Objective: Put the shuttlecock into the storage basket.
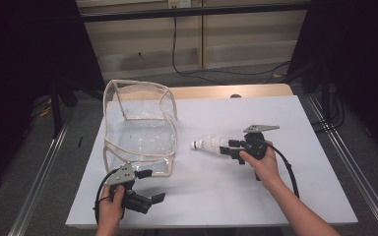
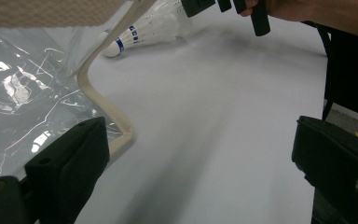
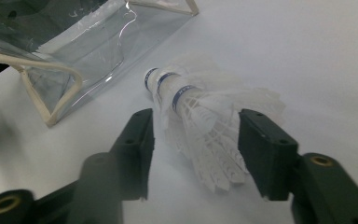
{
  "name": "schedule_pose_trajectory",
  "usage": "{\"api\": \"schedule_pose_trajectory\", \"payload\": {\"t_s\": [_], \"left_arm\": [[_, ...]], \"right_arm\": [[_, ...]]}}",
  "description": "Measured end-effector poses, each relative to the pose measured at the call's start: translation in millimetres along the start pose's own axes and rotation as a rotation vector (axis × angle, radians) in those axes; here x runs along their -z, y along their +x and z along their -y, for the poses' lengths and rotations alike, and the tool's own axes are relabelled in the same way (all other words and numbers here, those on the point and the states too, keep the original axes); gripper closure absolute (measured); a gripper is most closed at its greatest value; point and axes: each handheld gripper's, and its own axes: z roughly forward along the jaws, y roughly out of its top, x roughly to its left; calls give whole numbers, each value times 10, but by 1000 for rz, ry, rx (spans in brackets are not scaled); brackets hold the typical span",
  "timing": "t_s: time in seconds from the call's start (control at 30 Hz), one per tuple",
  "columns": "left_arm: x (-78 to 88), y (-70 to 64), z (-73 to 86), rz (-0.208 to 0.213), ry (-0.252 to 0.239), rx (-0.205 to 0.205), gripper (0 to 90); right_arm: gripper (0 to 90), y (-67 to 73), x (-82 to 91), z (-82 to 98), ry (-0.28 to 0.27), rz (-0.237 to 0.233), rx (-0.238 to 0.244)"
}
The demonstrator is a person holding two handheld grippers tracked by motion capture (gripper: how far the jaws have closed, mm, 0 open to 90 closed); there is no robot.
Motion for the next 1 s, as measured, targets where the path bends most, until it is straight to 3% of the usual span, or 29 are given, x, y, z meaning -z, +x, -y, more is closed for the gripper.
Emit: {"api": "schedule_pose_trajectory", "payload": {"t_s": [0.4, 1.0], "left_arm": [[1, -8, -5, -3, 3, -5, 42], [4, -5, -4, 1, 1, -6, 42]], "right_arm": [[168, 39, 54, 25, 5, 3, 16], [239, 182, -154, -28, 6, -23, 46]]}}
